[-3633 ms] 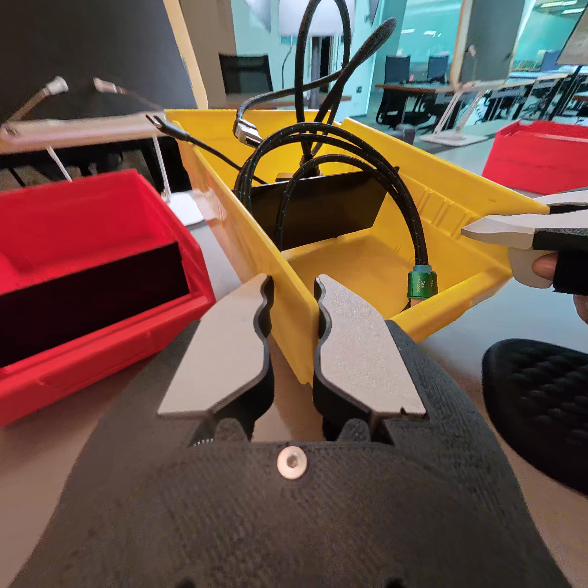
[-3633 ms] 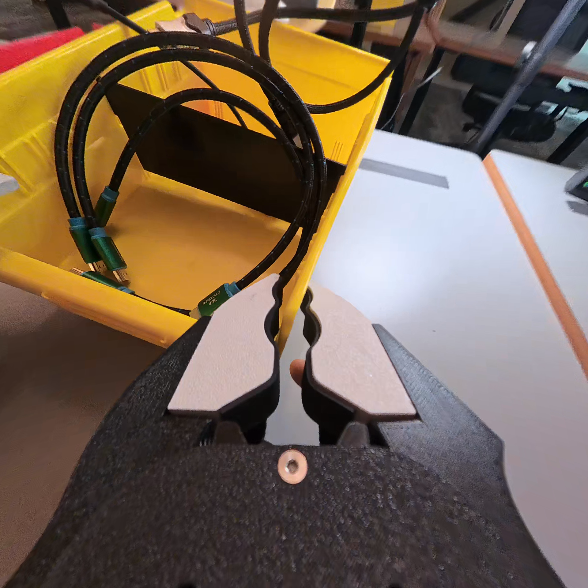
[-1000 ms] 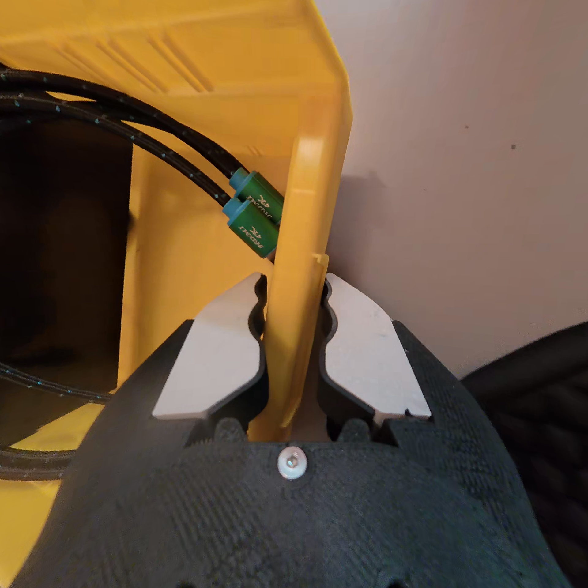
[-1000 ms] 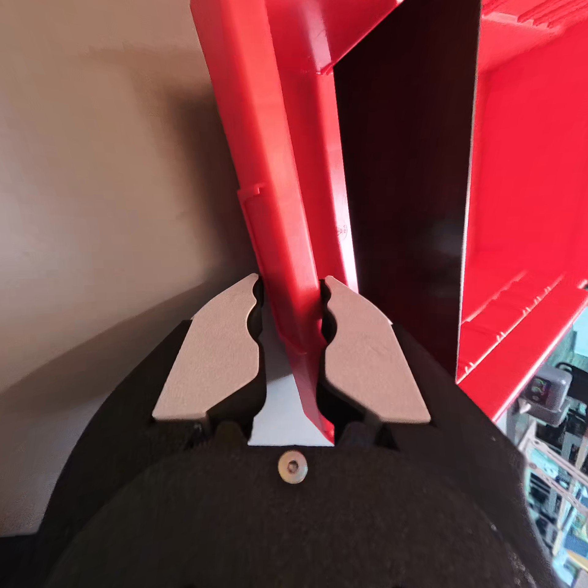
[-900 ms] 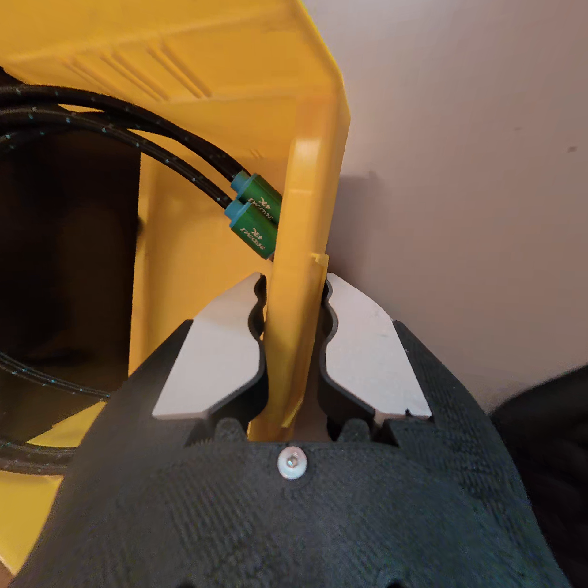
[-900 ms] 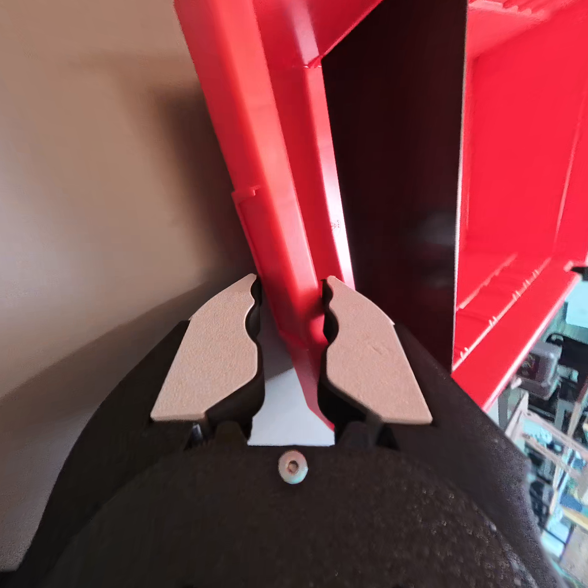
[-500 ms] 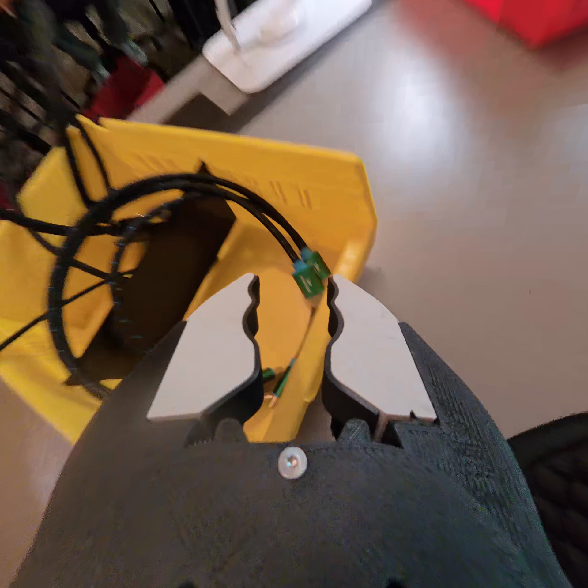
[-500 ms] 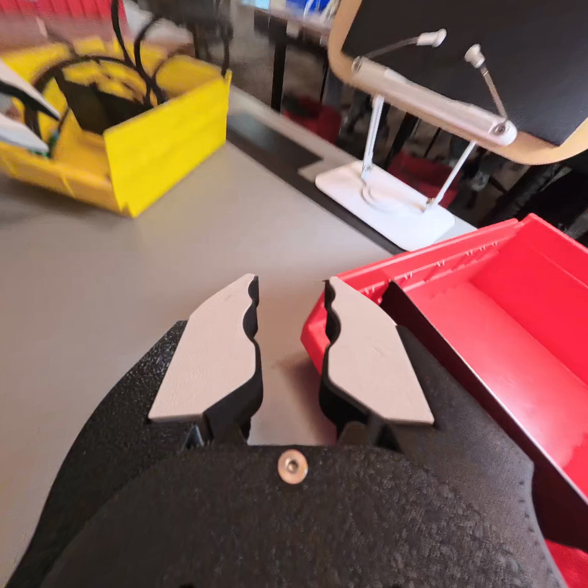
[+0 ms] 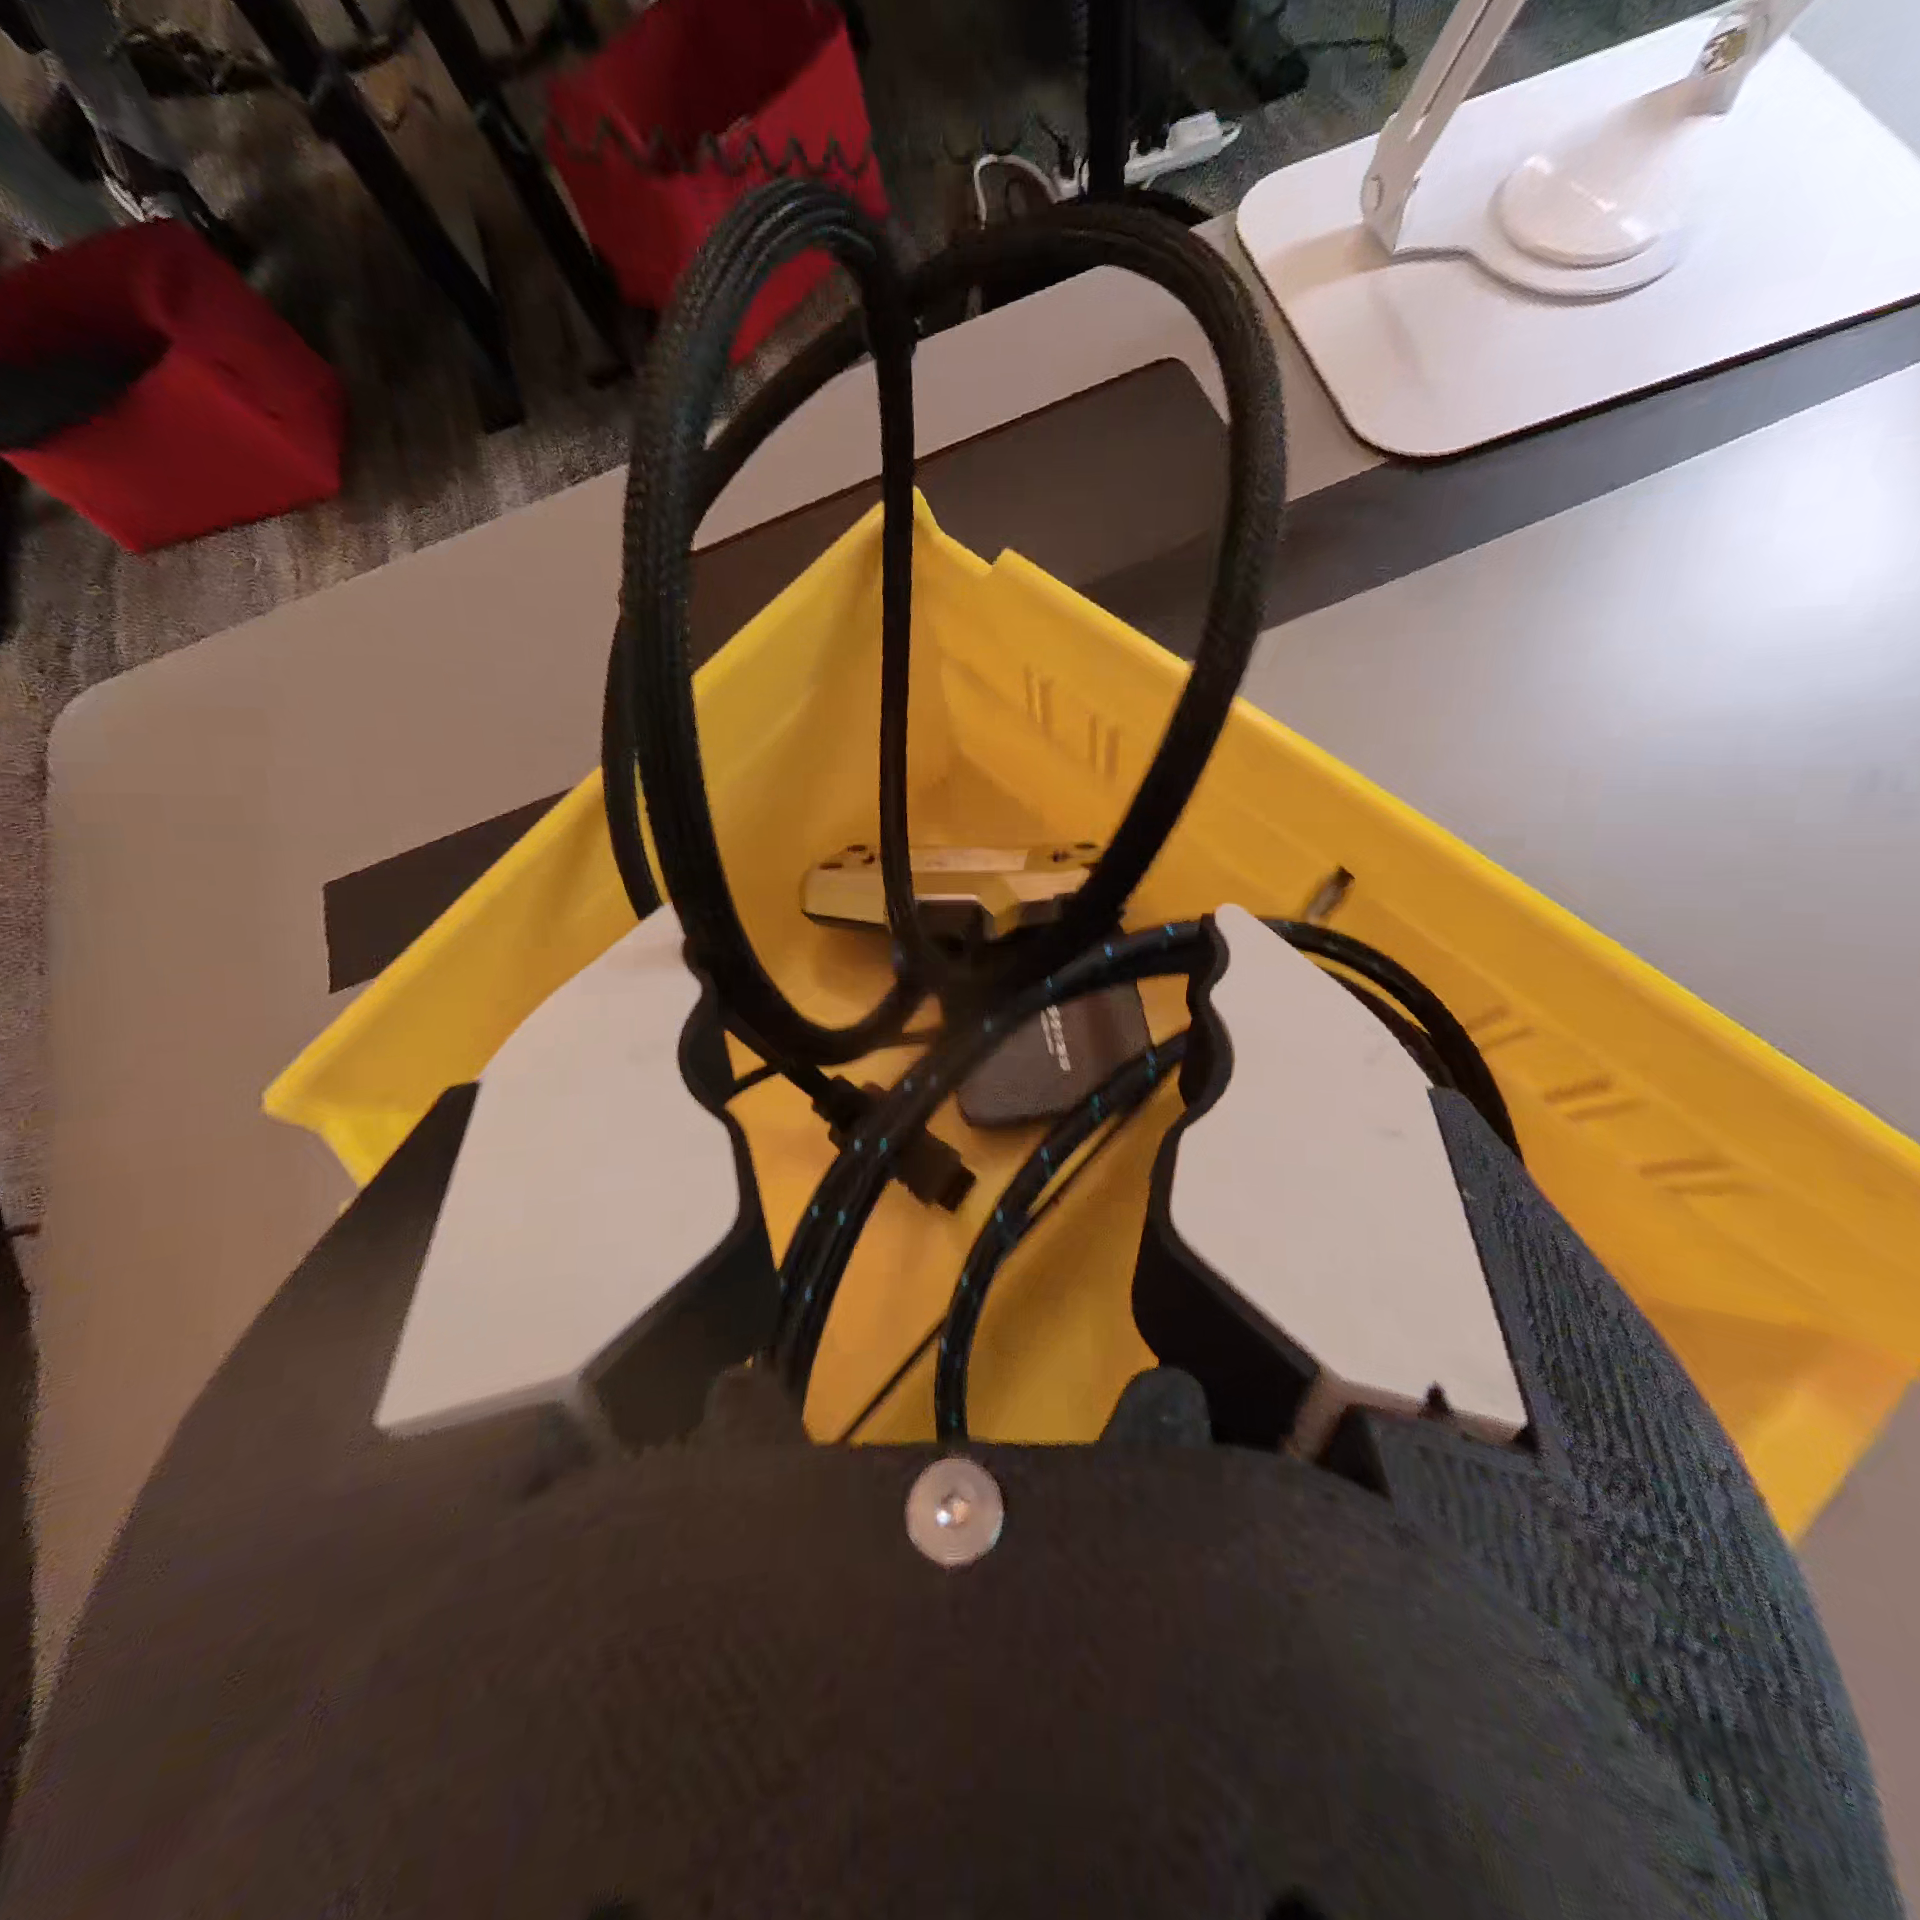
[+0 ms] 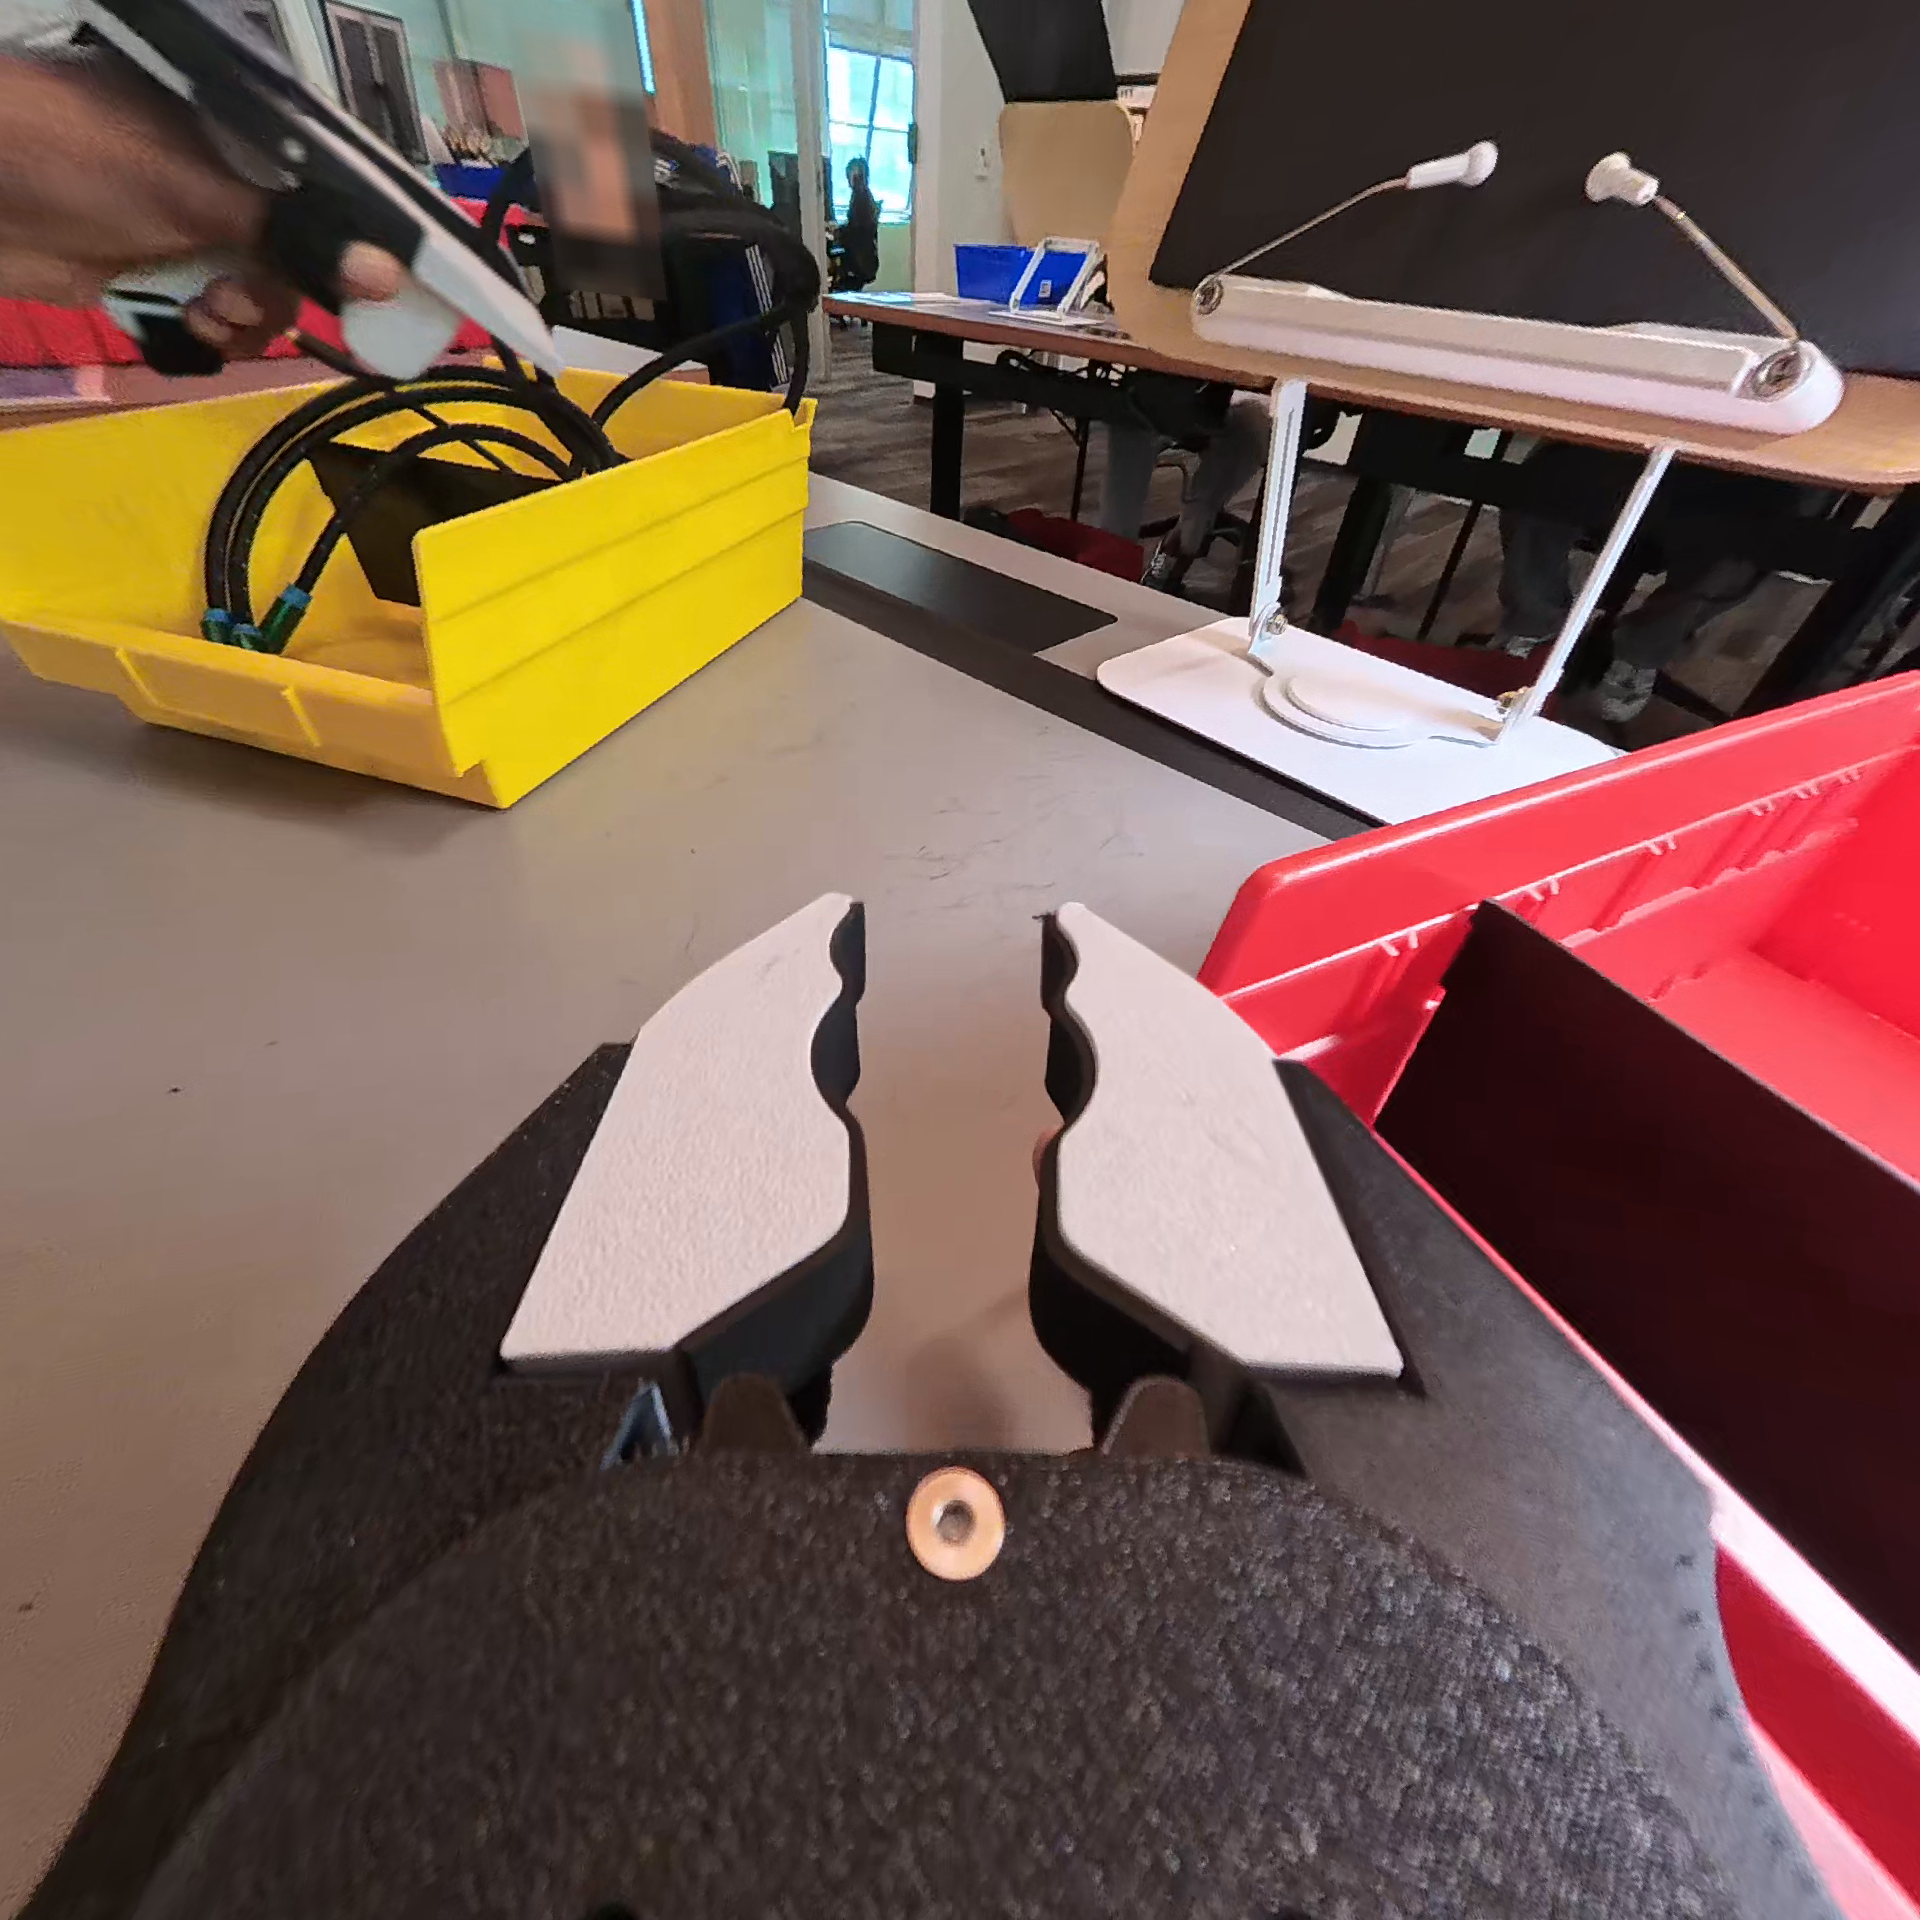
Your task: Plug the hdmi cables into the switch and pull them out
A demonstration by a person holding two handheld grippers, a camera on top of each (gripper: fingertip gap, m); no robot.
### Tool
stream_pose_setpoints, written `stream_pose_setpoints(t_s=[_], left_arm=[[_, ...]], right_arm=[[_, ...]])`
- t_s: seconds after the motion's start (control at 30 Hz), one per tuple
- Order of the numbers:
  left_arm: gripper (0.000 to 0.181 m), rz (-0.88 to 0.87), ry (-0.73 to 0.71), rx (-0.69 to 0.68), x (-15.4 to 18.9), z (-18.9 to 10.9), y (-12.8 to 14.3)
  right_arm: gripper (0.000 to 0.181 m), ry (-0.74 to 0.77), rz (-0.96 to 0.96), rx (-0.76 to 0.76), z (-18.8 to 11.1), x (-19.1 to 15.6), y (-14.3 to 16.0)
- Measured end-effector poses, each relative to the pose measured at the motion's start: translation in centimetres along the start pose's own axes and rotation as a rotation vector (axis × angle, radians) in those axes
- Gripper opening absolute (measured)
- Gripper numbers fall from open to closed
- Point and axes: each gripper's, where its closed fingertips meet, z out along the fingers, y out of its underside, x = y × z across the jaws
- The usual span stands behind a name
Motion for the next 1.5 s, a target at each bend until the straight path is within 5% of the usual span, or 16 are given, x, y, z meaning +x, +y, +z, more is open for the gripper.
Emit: stream_pose_setpoints(t_s=[0.07, 0.13, 0.17, 0.33, 0.57, 0.87, 1.03, 1.17, 1.37, 1.5], left_arm=[[0.068, 0.06, -0.063, 0.005, -0.5, 0.9, -1.0], [0.013, 0.164, -0.14, 0.047, -1.0, 0.4, -3.0], [0.008, 0.208, -0.165, 0.049, -1.1, 0.1, -4.0], [0.007, 0.365, -0.28, 0.049, -1.6, -2.4, -9.1], [0.007, 0.433, -0.364, 0.197, -1.7, -10.0, -17.9], [0.007, 0.421, -0.175, 0.509, 7.1, -21.3, -26.2], [0.007, 0.425, 0.025, 0.555, 14.5, -21.9, -25.6], [0.007, 0.376, 0.171, 0.54, 20.0, -19.7, -22.9], [0.007, 0.224, 0.298, 0.503, 26.6, -14.8, -18.2], [0.007, 0.16, 0.409, 0.477, 30.1, -12.5, -16.4]], right_arm=[[0.03, -0.005, 0.006, -0.003, 0.0, 0.0, 0.3], [0.029, -0.012, 0.008, -0.015, 0.1, 0.0, 0.5], [0.028, -0.013, 0.006, -0.018, 0.1, 0.0, 0.6], [0.025, -0.027, -0.002, -0.026, 0.3, -0.2, 0.7], [0.023, -0.035, -0.025, -0.005, -0.1, -0.5, 0.1], [0.027, -0.076, -0.044, 0.125, -0.7, -2.1, -5.5], [0.03, -0.103, -0.095, 0.246, -2.5, -4.2, -12.3], [0.039, -0.077, -0.121, 0.127, -2.6, -4.6, -14.8], [0.052, -0.074, -0.166, -0.103, 0.5, -5.8, -12.6], [0.043, 0.011, -0.228, -0.285, 3.7, -4.4, -6.9]])
